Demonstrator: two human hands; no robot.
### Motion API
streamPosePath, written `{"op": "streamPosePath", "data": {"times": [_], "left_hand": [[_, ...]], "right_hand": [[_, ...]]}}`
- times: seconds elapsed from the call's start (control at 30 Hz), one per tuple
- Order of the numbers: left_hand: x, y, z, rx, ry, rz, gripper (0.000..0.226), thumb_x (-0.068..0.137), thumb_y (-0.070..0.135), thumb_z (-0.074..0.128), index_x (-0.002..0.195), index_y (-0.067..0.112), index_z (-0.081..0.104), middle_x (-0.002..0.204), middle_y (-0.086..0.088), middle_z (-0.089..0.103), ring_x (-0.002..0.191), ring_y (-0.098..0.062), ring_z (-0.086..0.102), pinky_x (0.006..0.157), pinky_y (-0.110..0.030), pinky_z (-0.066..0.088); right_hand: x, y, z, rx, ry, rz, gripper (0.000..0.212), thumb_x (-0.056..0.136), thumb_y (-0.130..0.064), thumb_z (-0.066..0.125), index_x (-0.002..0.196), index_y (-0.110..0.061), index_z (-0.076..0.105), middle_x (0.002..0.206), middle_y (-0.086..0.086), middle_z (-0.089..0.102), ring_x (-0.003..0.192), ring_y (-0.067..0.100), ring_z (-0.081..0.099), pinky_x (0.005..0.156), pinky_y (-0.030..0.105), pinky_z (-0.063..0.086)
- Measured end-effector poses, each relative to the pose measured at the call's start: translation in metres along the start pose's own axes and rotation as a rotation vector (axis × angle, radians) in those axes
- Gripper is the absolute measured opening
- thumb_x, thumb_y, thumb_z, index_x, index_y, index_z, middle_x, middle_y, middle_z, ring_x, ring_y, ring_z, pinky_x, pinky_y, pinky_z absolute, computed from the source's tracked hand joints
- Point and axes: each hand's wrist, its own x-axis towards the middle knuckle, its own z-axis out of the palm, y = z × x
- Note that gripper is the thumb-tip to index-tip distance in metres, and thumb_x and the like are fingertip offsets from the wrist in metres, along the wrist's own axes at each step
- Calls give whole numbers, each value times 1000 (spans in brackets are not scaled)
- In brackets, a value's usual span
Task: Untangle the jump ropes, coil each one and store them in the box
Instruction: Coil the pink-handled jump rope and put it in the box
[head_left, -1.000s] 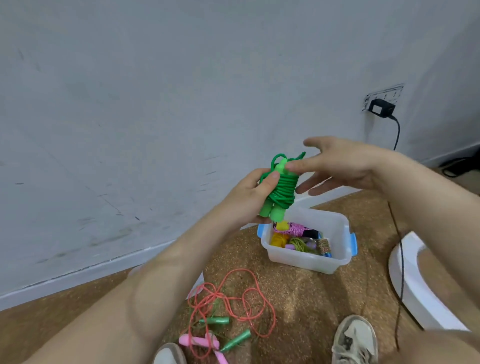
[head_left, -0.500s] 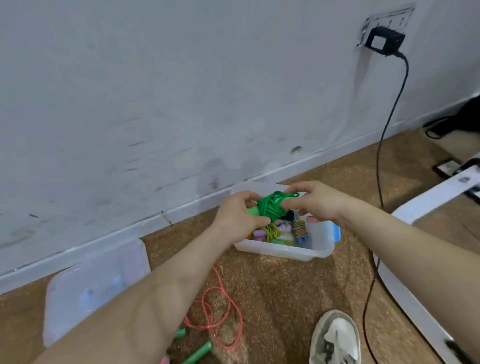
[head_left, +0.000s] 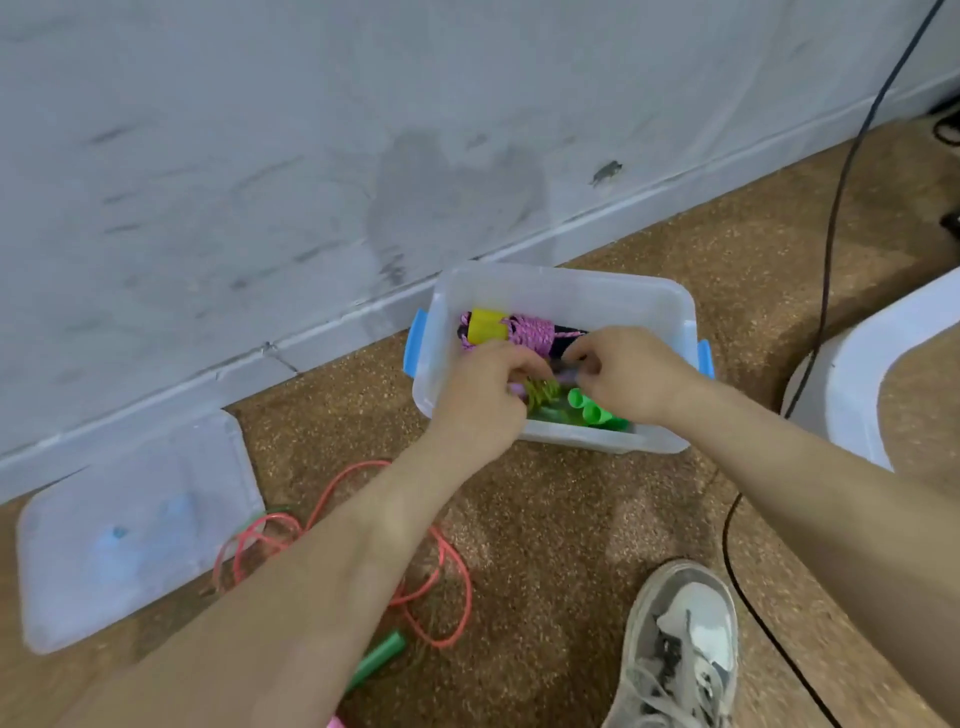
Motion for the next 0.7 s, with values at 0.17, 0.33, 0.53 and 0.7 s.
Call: {"op": "streamPosePath", "data": {"times": [0.17,0.33,0.53,0.7], "left_hand": [[-62,-47,-53,-285,255,-280,49,67,-14,38,67,26,68,68,4,66,67,-13,60,69,-28,52],[-138,-132,-61,-23,79,-529,37,74,-1,52,58,30,64,65,12,64,70,-19,62,66,-27,46],[-235,-189,-33,442,-163,-541,43,69,12,60,110,26,62,114,-3,51,111,-26,46,89,-34,40],[-268,-210,-37,421,10,-593,67,73,26,64,135,32,39,138,-7,35,123,-33,36,95,-47,42]], "right_hand": [[-22,-68,16,359,47,-220,14,87,-12,59,93,-15,71,73,-7,65,61,2,54,69,25,46],[-41,-115,94,198,-281,-398,30,86,-32,67,115,-24,64,92,-8,62,89,12,61,81,30,49],[-66,-125,192,-292,-523,-573,83,86,-38,67,150,-39,14,157,2,15,143,30,18,112,47,31],[-71,-128,214,-576,-509,-662,72,96,-17,49,150,-43,10,161,4,0,142,32,15,107,50,33]]}}
